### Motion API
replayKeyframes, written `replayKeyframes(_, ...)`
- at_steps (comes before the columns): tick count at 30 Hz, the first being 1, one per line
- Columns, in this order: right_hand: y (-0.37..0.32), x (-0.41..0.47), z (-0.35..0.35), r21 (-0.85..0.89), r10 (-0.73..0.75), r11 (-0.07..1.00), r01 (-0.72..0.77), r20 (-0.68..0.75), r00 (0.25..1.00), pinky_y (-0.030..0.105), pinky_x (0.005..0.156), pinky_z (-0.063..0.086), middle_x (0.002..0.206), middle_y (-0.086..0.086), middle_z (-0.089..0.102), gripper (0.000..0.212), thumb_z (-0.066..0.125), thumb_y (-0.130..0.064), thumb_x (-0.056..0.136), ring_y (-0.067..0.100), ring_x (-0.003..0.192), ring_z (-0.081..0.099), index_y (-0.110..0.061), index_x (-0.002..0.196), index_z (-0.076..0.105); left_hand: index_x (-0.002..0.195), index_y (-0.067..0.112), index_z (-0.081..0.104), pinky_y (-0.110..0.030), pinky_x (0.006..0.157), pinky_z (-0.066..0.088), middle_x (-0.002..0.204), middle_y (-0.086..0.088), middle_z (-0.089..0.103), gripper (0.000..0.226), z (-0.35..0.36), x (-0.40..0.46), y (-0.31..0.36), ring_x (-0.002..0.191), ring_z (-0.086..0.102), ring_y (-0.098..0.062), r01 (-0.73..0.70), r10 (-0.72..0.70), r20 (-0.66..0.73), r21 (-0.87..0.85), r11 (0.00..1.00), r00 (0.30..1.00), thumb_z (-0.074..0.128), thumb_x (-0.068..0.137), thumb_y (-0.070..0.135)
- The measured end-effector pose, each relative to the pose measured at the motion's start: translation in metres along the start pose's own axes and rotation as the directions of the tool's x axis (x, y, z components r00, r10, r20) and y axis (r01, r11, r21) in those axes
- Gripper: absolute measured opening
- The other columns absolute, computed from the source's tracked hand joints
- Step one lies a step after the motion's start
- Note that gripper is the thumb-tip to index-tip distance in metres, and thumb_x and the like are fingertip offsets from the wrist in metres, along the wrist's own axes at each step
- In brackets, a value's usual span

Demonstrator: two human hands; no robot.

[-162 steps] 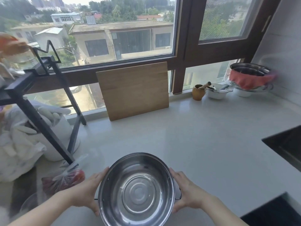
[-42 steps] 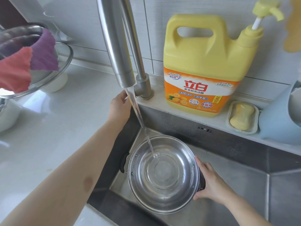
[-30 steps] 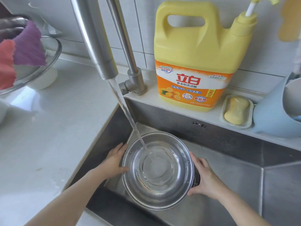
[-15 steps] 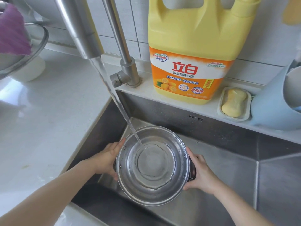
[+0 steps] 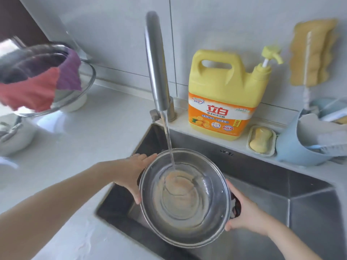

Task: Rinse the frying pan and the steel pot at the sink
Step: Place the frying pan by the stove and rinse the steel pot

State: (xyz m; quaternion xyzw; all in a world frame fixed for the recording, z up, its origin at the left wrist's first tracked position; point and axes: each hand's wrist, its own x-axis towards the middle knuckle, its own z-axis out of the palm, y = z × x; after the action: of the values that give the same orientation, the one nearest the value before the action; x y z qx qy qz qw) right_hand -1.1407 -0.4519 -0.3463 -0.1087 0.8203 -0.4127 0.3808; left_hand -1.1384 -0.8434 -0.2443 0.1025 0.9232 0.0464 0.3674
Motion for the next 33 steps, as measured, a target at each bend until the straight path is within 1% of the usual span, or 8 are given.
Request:
replayKeyframes(4,-0.028,-0.025,0.013,0.071,-0.043,0.996,0.054,-0.145,0.989,0.024,0.091,0.049,0.136,-0.009,0.052,0.141,0.093,-0.022,0.04,0.011,0.11,0.057,-0.069,0.139,0.004,0.146,0.043,-0.02,-0.03,0.11,0.031,0.133,0.008,0.033,0.148,-0.036,-0.04,0.006,0.128,0.028,-0.013,-0.023,0.034,-0.156,0.068,0.997,0.987,0.085,0.044,0.065)
replayKeyframes(7,-0.054,-0.036,0.011,0.04,-0.099,0.993,0.112,-0.244,0.965,0.008,0.083,0.039,0.132,-0.014,0.036,0.144,0.096,-0.022,0.041,-0.001,0.113,0.047,-0.065,0.141,0.001,0.148,0.035,-0.025,-0.024,0.106,0.03,0.132,0.008,0.032,0.152,-0.044,-0.066,0.004,0.125,0.029,-0.013,0.01,0.032,-0.295,0.139,0.99,0.955,0.082,0.046,0.069)
replayKeyframes(11,-0.104,-0.049,-0.031,-0.193,-0.251,0.959,0.206,-0.243,0.937,-0.001,0.082,0.035,0.118,-0.028,0.025,0.145,0.096,-0.028,0.044,-0.008,0.107,0.044,-0.067,0.139,-0.006,0.143,0.036,-0.035,-0.024,0.102,0.035,0.138,0.007,0.03,0.157,-0.027,-0.081,-0.001,0.126,0.028,-0.012,0.068,-0.069,-0.399,-0.016,0.998,0.914,0.08,0.044,0.075)
replayKeyframes(15,-0.167,-0.067,-0.09,-0.488,-0.226,0.861,0.142,-0.117,0.967,0.029,0.094,0.048,0.125,-0.008,0.029,0.15,0.092,-0.05,0.035,0.008,0.094,0.049,-0.064,0.141,-0.012,0.147,0.035,-0.03,-0.031,0.116,0.023,0.154,0.001,0.02,0.159,-0.011,-0.08,0.016,0.144,0.02,-0.018,0.051,-0.126,-0.337,-0.225,0.973,0.933,0.085,0.043,0.07)
replayKeyframes(18,-0.188,-0.075,-0.126,-0.593,-0.102,0.803,0.059,-0.04,0.994,0.036,0.103,0.044,0.131,-0.003,0.036,0.154,0.087,-0.07,0.022,0.013,0.115,0.045,-0.06,0.145,-0.007,0.145,0.043,-0.031,-0.036,0.121,0.018,0.16,0.008,0.009,0.157,-0.012,-0.08,0.026,0.147,0.012,-0.012,-0.022,-0.048,-0.224,-0.296,0.955,0.973,0.084,0.043,0.073)
replayKeyframes(24,-0.168,-0.09,-0.116,-0.364,-0.16,0.912,0.188,0.105,0.981,0.03,0.116,0.03,0.142,-0.035,0.04,0.133,0.094,-0.044,0.044,-0.008,0.134,0.034,-0.058,0.146,0.01,0.152,0.04,-0.018,-0.044,0.121,0.018,0.154,0.011,0.02,0.157,-0.066,-0.11,0.018,0.145,0.016,-0.013,-0.054,0.029,-0.112,-0.224,0.973,0.993,0.079,0.035,0.082)
replayKeyframes(29,-0.155,-0.085,-0.061,-0.161,-0.352,0.929,0.334,-0.092,0.932,0.024,0.113,0.033,0.145,-0.027,0.04,0.136,0.094,-0.024,0.043,-0.006,0.135,0.034,-0.061,0.145,0.012,0.149,0.033,-0.026,-0.033,0.118,0.021,0.141,0.008,0.027,0.161,-0.102,-0.138,0.009,0.139,0.023,-0.014,0.047,-0.036,-0.227,0.042,0.998,0.973,0.072,0.033,0.086)
replayKeyframes(33,-0.147,-0.074,-0.054,-0.187,-0.392,0.916,0.354,-0.239,0.888,0.002,0.093,0.029,0.136,-0.014,0.037,0.142,0.096,-0.027,0.043,-0.003,0.124,0.035,-0.065,0.143,0.001,0.149,0.023,-0.03,-0.028,0.111,0.024,0.135,0.007,0.03,0.161,-0.095,-0.137,0.015,0.133,0.028,-0.015,0.126,-0.03,-0.416,0.207,0.97,0.909,0.069,0.039,0.088)
